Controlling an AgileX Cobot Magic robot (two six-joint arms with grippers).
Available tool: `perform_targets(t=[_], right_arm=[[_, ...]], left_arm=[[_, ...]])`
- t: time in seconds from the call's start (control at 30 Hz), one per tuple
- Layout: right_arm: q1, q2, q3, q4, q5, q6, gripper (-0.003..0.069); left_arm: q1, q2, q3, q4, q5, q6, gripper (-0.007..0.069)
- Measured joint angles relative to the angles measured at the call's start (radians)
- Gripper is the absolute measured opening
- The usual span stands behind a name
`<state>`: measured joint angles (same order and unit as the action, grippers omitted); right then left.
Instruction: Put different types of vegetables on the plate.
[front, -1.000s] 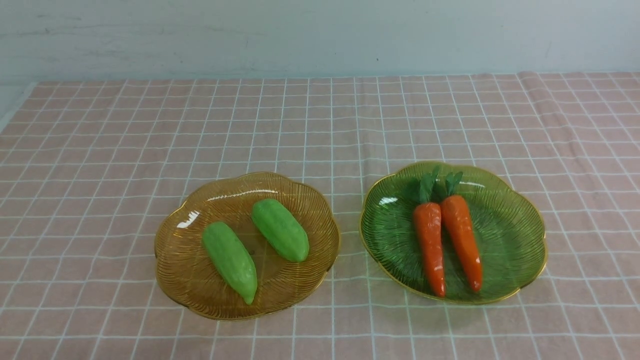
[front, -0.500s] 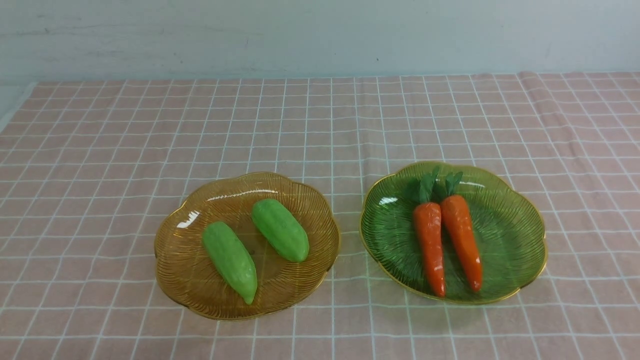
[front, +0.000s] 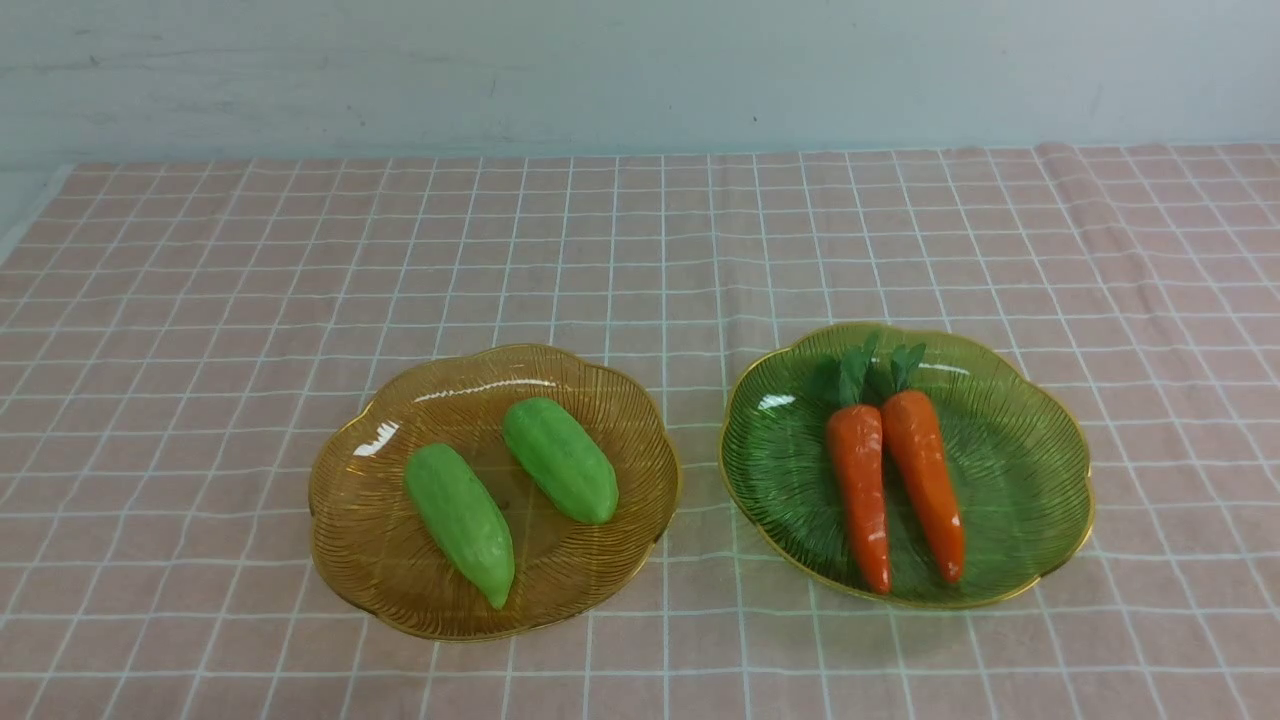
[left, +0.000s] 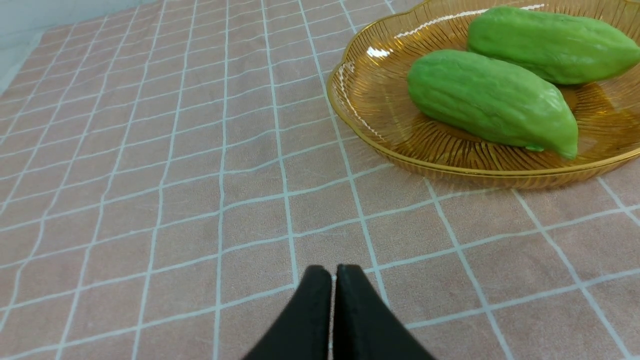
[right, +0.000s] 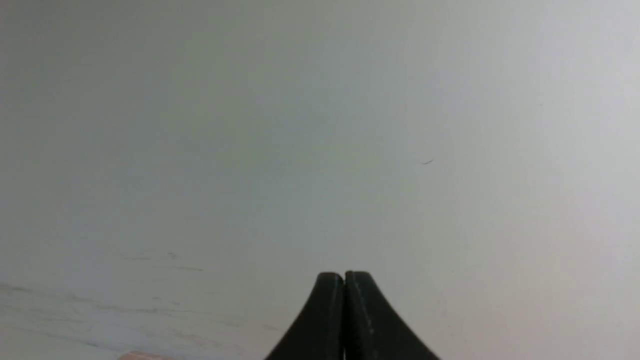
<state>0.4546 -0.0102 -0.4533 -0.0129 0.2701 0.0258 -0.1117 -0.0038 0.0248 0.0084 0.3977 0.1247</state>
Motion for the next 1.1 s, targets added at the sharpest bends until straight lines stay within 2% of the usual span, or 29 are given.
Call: perform_targets(t=[0.1,0.23,0.53,0.67,1.1], right_arm=[[0.000,0.000,0.000,0.146,0.005,-0.155,-0.0015],[-0.013,0.000,0.025,0.179,0.020,-0.207,-0.0015],[-0.399,0.000,0.333,0.170,0.054,-0.211,-0.0015],[-0.495,0.000,0.472,0.169,0.080,-0.210,-0.0015],[-0.504,0.000,0.480,0.166,0.120,-0.214,-0.0015]], left_arm=[[0.000,0.000,0.000,0.000,0.000,0.000,-0.0003],[0.000,0.000,0.000,0.000,0.000,0.000,-0.0003],[0.000,0.000,0.000,0.000,0.000,0.000,-0.0003],[0.000,0.000,0.000,0.000,-0.002,0.000,-0.0003],[0.000,0.000,0.000,0.000,-0.002,0.000,-0.0003]])
